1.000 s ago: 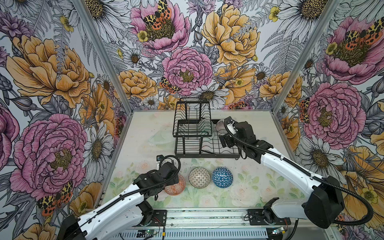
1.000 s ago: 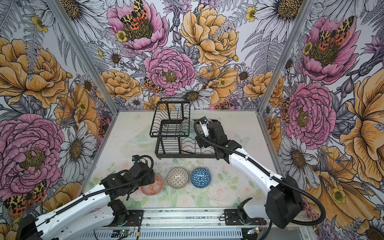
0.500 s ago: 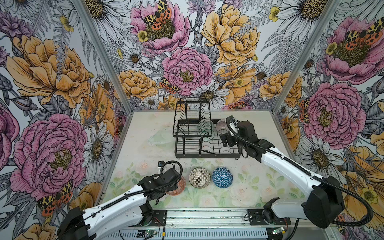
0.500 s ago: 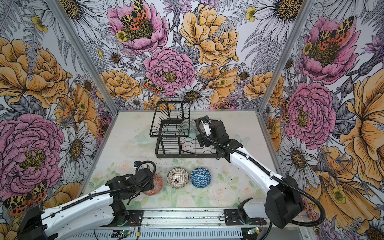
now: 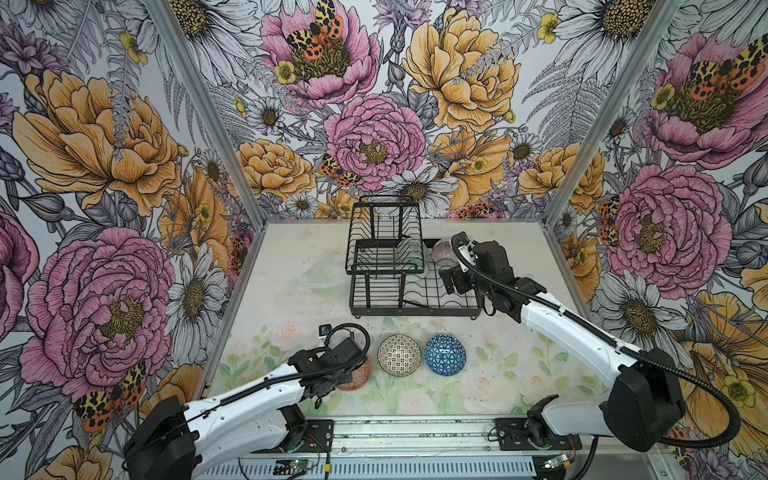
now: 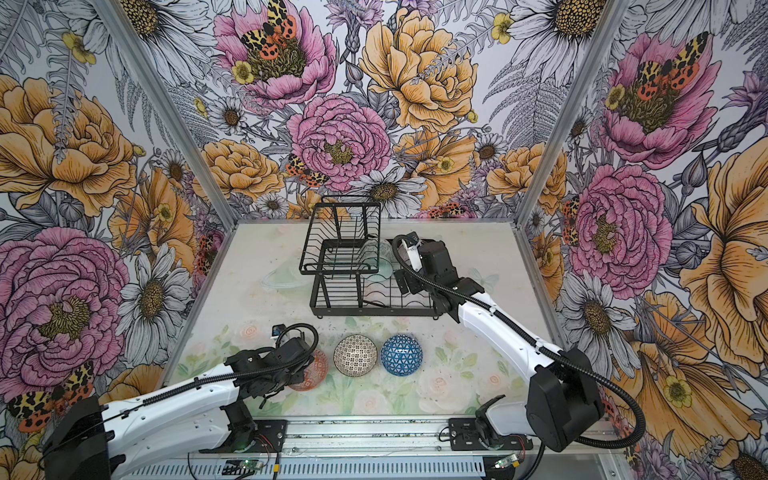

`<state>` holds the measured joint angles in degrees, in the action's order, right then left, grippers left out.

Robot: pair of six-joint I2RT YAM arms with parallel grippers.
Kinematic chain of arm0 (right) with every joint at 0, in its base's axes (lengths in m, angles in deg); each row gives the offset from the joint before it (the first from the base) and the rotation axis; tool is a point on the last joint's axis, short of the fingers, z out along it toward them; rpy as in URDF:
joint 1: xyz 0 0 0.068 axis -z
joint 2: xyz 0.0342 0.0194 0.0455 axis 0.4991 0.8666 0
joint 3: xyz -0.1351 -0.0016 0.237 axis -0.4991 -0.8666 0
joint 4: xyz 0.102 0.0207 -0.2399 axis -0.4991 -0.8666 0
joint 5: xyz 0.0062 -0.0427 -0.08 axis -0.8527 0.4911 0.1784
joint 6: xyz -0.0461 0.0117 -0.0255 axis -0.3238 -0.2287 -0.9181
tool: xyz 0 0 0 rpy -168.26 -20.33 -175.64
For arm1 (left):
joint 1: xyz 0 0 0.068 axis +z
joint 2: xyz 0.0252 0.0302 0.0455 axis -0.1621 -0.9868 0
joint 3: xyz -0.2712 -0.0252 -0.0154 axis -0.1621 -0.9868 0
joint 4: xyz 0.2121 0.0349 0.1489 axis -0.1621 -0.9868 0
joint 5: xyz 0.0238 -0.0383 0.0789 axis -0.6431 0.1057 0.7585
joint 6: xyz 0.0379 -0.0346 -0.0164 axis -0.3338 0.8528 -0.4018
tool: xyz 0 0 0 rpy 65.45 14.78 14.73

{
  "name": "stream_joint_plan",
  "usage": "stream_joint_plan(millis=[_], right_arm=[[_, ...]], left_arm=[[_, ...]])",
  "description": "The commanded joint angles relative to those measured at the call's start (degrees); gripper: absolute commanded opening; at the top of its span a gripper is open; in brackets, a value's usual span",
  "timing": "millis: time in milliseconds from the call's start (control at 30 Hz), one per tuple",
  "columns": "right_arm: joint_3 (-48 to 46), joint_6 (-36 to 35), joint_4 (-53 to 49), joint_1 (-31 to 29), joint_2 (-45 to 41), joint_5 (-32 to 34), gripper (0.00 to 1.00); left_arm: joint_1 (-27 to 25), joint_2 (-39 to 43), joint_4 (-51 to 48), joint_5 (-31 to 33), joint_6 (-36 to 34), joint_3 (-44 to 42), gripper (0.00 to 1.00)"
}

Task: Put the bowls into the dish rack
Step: 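Lower the left gripper onto the orange-patterned bowl rim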

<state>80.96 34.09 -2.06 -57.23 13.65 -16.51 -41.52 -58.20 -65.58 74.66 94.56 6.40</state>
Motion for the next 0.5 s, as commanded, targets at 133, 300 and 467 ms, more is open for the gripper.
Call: stream_joint_plan(millis=[133,300,467], right_arm=[[0.51,1.20,-0.27,0.66,0.54,-1.15,1.00],[0.41,1.37,-0.34,1.01,0.28,-1.76,0.99],[0.15,1.46,-0.53,1.27,0.07,-2.16,0.99]], left_arm=[[0.44,-0.96,2.25,0.75,-1.01,-0.22,0.04],[0.99,0.24,2.10,1.00,-1.28,-0.47,0.00],[1.01,2.75,1.97,2.02,-0.97,-0.77,0.00]])
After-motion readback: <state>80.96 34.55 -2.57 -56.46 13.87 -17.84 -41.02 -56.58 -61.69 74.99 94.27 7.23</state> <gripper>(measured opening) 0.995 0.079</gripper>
